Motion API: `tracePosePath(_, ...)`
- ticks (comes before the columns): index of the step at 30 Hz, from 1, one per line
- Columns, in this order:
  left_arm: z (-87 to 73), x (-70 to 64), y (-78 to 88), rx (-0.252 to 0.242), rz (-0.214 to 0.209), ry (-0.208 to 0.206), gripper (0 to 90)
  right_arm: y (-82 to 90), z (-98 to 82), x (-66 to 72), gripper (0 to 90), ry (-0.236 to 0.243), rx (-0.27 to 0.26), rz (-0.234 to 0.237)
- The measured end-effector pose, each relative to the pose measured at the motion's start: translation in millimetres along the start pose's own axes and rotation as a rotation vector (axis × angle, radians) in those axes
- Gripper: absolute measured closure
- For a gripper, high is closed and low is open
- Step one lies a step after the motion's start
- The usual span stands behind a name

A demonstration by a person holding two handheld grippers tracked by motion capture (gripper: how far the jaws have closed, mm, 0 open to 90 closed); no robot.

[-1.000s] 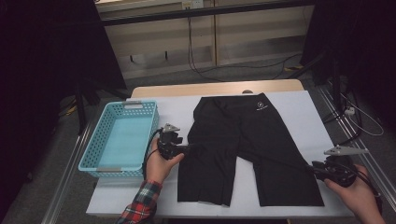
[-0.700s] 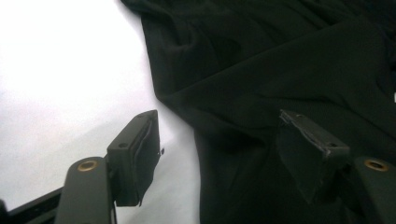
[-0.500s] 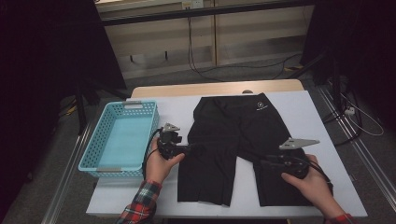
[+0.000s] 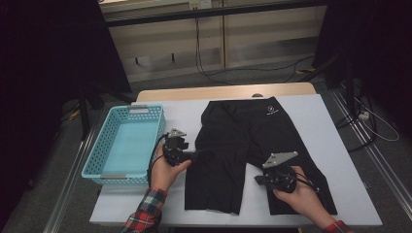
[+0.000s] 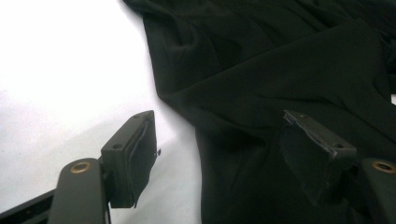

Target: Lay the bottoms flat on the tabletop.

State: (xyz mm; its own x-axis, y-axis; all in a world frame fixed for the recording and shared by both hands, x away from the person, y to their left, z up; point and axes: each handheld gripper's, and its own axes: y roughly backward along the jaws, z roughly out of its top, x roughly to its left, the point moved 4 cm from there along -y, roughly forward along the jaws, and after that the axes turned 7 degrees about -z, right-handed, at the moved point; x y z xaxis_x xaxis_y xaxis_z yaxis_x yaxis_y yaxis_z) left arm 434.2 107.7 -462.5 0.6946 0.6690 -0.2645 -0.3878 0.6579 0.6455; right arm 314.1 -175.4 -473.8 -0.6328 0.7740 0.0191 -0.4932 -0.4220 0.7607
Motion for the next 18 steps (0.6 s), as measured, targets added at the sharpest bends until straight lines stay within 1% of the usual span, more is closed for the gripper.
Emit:
tracePosePath(1, 0.0, 0.0, 0.0, 0.000, 0.000, 0.000, 28.1, 0.0, 0.0, 0.0, 90.0, 0.000, 0.000, 0.000)
tracePosePath(2, 0.7, -0.1, 0.7, -0.006, 0.005, -0.006, 28.1, 6.2, 3.6, -4.9, 81.1, -0.006, -0.037, -0.058)
tracePosePath(3, 0.8, -0.3, 0.9, -0.006, 0.004, -0.005, 28.0, 9.4, 5.1, -10.3, 72.3, -0.010, -0.059, -0.094)
tracePosePath(4, 0.9, -0.1, 1.2, -0.004, 0.004, -0.009, 28.0, 12.1, 5.6, -16.7, 69.6, -0.013, -0.071, -0.133)
tracePosePath(6, 0.9, 0.1, 0.5, -0.007, 0.005, -0.005, 27.7, 17.9, 6.2, -27.4, 68.8, -0.048, -0.102, -0.141)
tracePosePath(7, 0.6, 0.6, 0.6, 0.002, 0.003, -0.010, 27.6, 18.8, 5.7, -32.7, 64.2, -0.053, -0.098, -0.170)
tracePosePath(8, 0.3, 0.4, -0.1, 0.004, 0.000, -0.005, 27.4, 17.4, 4.2, -37.5, 65.0, -0.059, -0.087, -0.195)
tracePosePath(9, 0.2, 0.2, -0.8, 0.002, 0.002, -0.004, 27.3, 14.3, 1.8, -40.1, 68.1, -0.074, -0.072, -0.174)
tracePosePath(10, 0.5, 0.1, -0.9, 0.002, 0.002, -0.005, 27.3, 10.6, -0.3, -40.5, 67.7, -0.088, -0.062, -0.148)
tracePosePath(12, 1.3, -0.6, -1.4, -0.001, -0.001, -0.003, 27.2, 5.2, -1.8, -36.9, 69.3, -0.094, -0.051, -0.105)
tracePosePath(13, 1.6, -0.9, -1.3, 0.000, -0.003, -0.001, 27.2, 4.1, -0.6, -33.7, 69.4, -0.089, -0.054, -0.091)
tracePosePath(15, 1.4, -0.7, -2.0, 0.005, -0.003, -0.006, 27.1, 2.2, 2.0, -27.0, 69.4, -0.051, -0.047, -0.100)
tracePosePath(16, 1.0, -1.1, -2.4, 0.008, -0.003, -0.006, 27.1, 0.3, 2.4, -25.0, 75.1, -0.042, -0.040, -0.111)
tracePosePath(17, 0.6, -1.3, -3.0, 0.013, -0.004, -0.009, 27.1, -1.3, 1.9, -24.1, 85.8, -0.024, -0.030, -0.122)
tracePosePath(18, 0.6, -1.3, -3.0, 0.013, -0.004, -0.009, 27.1, -2.9, 1.6, -24.4, 87.0, -0.012, -0.027, -0.128)
